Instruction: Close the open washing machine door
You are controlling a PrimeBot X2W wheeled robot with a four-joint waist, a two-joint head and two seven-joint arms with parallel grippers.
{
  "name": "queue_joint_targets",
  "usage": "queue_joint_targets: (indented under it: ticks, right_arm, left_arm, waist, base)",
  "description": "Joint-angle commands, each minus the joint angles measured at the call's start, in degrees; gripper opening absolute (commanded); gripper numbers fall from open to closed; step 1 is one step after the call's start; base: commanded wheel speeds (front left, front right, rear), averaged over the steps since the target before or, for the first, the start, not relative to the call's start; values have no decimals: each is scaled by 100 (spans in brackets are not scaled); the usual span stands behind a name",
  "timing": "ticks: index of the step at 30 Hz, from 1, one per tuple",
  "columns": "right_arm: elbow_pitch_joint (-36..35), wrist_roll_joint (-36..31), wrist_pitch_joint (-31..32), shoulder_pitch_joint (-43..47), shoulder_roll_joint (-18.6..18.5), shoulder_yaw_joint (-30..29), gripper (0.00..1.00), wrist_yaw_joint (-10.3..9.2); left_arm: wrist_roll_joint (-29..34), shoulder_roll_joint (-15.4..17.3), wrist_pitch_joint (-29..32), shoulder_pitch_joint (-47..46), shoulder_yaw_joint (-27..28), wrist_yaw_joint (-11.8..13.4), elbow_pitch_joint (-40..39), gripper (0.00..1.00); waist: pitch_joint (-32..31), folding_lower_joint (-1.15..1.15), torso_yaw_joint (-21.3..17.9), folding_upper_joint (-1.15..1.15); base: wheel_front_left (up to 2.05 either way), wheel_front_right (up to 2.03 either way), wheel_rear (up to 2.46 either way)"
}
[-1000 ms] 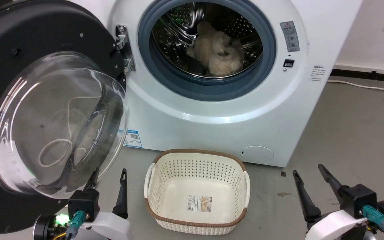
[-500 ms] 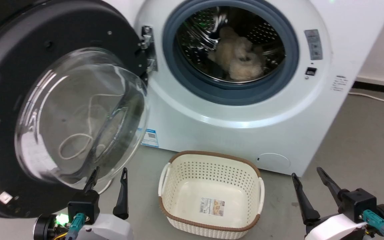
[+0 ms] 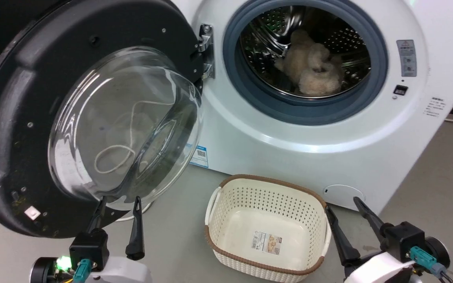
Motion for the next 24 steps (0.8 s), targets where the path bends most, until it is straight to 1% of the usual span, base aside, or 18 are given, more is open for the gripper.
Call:
queue_joint_targets:
  ticks: [1,10,24]
  right_arm:
    - [40,47,-54,-97,5,46,100,2]
    - [192,136,-162,-211,-9,239,100,2]
    - [308,233,-329,-203,-18,392,100,3]
  left_arm:
    - [-35,26,-51,88,25,39,-42,100]
    - [-39,19,-159,162,48,104,-146,100]
    - [-60,36,-326,251,91,133,-193,100]
  waist:
    - [5,0,40,0]
    - [8,0,257,0]
    - [-18,0,573,0]
  base:
    - [0,0,0]
    - [0,0,0]
    - [0,0,0]
